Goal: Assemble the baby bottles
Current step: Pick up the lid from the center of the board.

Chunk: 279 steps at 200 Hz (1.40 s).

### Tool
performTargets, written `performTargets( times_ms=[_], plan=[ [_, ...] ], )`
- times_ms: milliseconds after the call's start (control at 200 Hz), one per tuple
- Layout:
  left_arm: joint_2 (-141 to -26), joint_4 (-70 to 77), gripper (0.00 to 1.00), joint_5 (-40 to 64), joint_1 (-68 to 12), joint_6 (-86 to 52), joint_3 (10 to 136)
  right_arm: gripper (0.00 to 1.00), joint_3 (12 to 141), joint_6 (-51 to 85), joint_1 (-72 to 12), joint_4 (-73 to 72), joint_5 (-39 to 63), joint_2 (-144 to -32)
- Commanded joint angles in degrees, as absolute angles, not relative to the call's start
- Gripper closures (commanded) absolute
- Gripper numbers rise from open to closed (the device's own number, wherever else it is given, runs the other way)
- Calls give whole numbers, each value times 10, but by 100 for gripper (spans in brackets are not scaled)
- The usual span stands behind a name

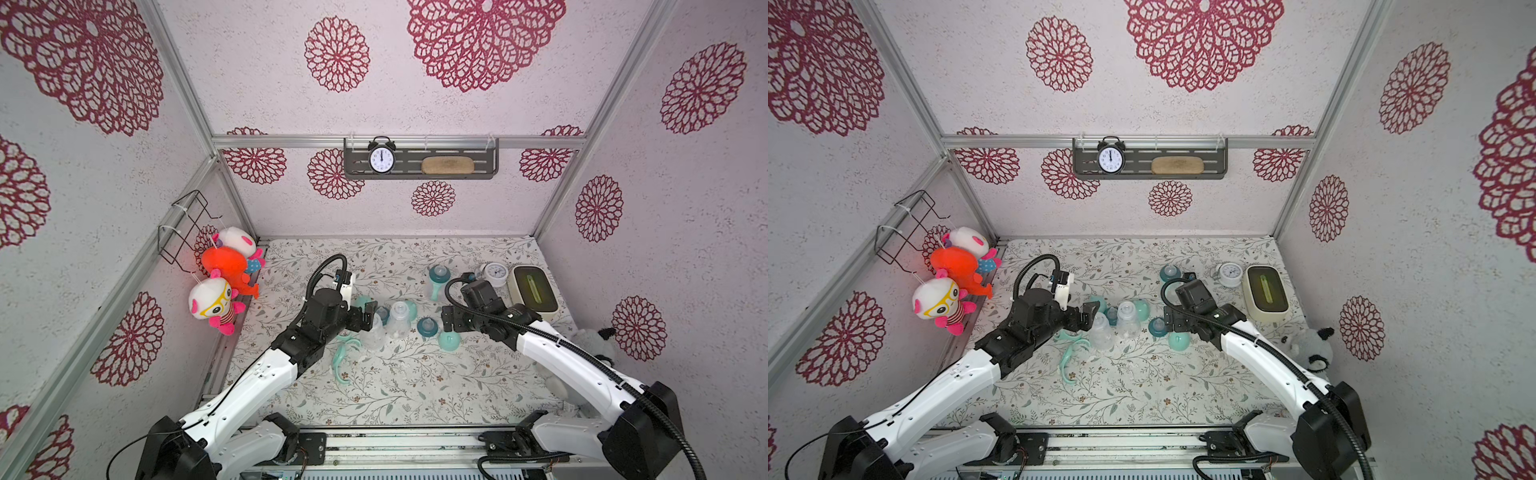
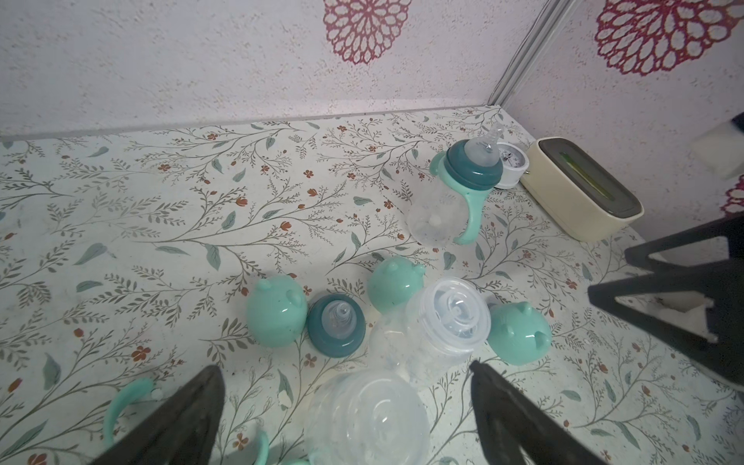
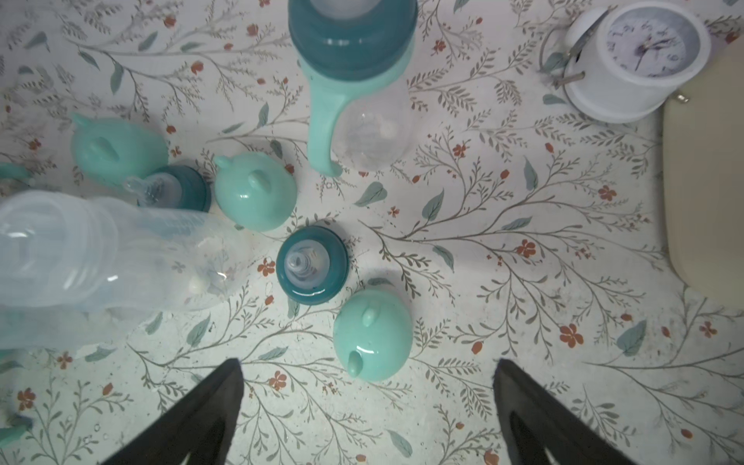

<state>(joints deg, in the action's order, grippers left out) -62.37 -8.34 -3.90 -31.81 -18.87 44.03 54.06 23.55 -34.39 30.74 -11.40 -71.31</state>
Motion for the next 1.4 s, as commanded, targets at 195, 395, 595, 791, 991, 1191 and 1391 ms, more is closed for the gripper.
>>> performTargets(
  times_ms=[195, 395, 595, 791, 991, 1191, 1391],
  plan=[
    [-610, -102, 2, -34, -312, -189, 465, 13, 458, 278, -352, 230, -118, -721],
    [-608, -103, 2, -32, -312, -191, 465, 14, 426, 281, -352, 165, -96, -742],
    [-605, -106, 2, -34, -312, -191, 464, 15, 415, 297, -352, 131, -108, -776],
    [-602, -107, 2, -36, -312, -191, 460, 15, 411, 302, -352, 107, -109, -809],
    [-595, -107, 2, -43, -311, -191, 452, 19, 403, 310, -352, 95, -118, -830],
    [-592, -107, 2, -41, -312, -191, 453, 20, 402, 312, -352, 76, -123, -860],
    [-591, -109, 2, -45, -312, -191, 450, 23, 400, 315, -352, 66, -123, -879]
  ],
)
